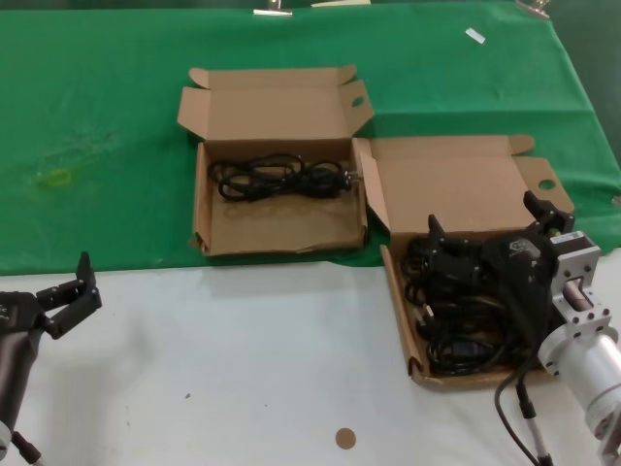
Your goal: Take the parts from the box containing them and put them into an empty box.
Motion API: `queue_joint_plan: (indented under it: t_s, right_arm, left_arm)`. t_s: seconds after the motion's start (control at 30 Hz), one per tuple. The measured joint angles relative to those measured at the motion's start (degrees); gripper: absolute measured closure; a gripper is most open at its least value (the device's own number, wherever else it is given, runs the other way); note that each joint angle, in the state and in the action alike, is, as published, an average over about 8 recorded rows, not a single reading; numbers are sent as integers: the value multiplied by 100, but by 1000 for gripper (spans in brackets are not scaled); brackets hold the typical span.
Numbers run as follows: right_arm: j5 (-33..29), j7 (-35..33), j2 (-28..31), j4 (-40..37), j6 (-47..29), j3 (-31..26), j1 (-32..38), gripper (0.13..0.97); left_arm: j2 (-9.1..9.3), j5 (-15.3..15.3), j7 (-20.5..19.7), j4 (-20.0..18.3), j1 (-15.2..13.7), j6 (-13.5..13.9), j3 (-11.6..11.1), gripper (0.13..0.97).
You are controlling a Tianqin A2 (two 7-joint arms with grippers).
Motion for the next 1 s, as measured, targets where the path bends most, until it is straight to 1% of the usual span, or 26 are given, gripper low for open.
queue_joint_plan:
  t_s: [1.0]
  right_arm:
    - [0, 0, 0, 0, 0, 0, 0, 129]
  left_arm:
    - [0, 0, 0, 0, 0, 0, 0, 132]
